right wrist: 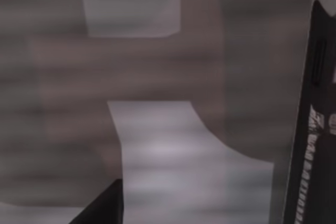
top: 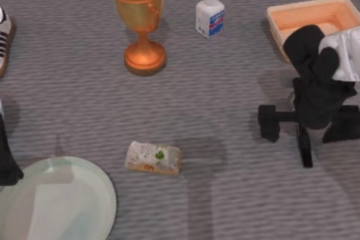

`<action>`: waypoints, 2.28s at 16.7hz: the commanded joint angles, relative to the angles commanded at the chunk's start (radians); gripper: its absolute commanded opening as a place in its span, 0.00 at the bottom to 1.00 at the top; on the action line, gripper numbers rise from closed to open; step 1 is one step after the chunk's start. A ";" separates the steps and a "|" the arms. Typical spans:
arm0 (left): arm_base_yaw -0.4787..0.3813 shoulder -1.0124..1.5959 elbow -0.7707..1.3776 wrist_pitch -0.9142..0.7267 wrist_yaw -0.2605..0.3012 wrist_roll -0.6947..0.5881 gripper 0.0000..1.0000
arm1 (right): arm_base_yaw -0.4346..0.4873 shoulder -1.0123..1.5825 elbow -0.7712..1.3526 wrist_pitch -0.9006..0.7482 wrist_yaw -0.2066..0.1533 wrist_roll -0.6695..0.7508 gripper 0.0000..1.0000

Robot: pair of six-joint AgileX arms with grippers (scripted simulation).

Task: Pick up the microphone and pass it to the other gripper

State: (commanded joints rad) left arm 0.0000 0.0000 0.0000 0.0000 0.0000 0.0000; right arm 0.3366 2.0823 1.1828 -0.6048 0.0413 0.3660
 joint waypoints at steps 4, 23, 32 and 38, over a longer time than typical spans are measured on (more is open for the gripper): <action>0.000 0.000 0.000 0.000 0.000 0.000 1.00 | 0.000 0.000 0.000 0.000 0.000 0.000 0.62; 0.000 0.000 0.000 0.000 0.000 0.000 1.00 | 0.004 -0.060 0.023 -0.012 0.003 -0.009 0.00; 0.000 0.000 0.000 0.000 0.000 0.000 1.00 | 0.003 -0.154 -0.097 0.495 -0.170 -0.124 0.00; 0.000 0.000 0.000 0.000 0.000 0.000 1.00 | -0.004 -0.276 -0.258 1.049 -0.343 -0.239 0.00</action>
State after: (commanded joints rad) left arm 0.0000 0.0000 0.0000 0.0000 0.0000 0.0000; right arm 0.3322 1.8068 0.9246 0.4438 -0.3013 0.1266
